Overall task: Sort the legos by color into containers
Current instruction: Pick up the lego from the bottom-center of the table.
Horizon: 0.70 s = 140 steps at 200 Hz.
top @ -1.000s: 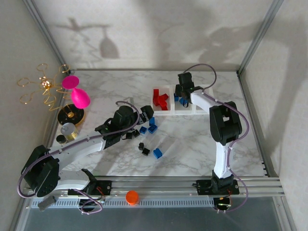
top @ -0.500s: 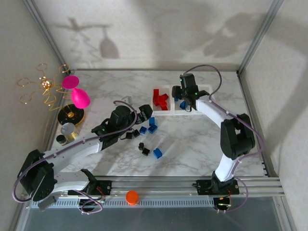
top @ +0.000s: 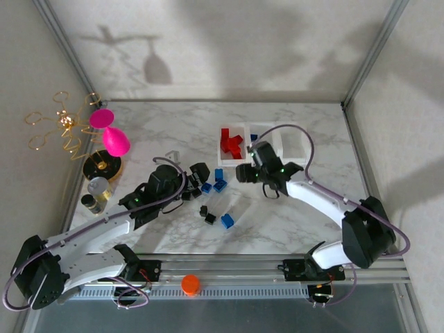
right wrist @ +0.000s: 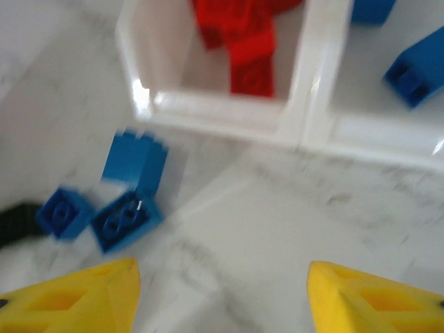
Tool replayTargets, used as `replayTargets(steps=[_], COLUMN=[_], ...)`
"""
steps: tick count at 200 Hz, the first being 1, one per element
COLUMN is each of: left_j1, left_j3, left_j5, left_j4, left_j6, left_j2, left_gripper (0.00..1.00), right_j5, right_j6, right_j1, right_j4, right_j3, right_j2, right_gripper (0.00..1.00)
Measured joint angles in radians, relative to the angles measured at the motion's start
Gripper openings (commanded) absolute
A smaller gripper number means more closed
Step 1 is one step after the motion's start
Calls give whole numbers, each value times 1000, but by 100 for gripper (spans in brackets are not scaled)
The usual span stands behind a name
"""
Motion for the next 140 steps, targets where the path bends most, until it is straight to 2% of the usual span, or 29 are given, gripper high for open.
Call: replayTargets(steps=[35, 72, 111, 140], left_j1=[0, -2, -2, -2], left_j3=[-50, -79, -95, -95], left_j5=[-20, -37, -60, -69], left_j4=[-22, -37, -60, -69], left_j6=[-34, -66, -82, -82], left_j2=[-56, -90, -121, -122], left_gripper=[100, 100, 100, 100], right_j5=[-11, -12, -13, -11], right_j6=[48, 93, 117, 126], right_j1=[159, 282, 374, 396], right_j4=[0, 19, 58, 90], right_j3=[-127, -204, -212, -212], right_j2=[-65, -60, -24, 24], right_gripper=[68, 70, 73, 67])
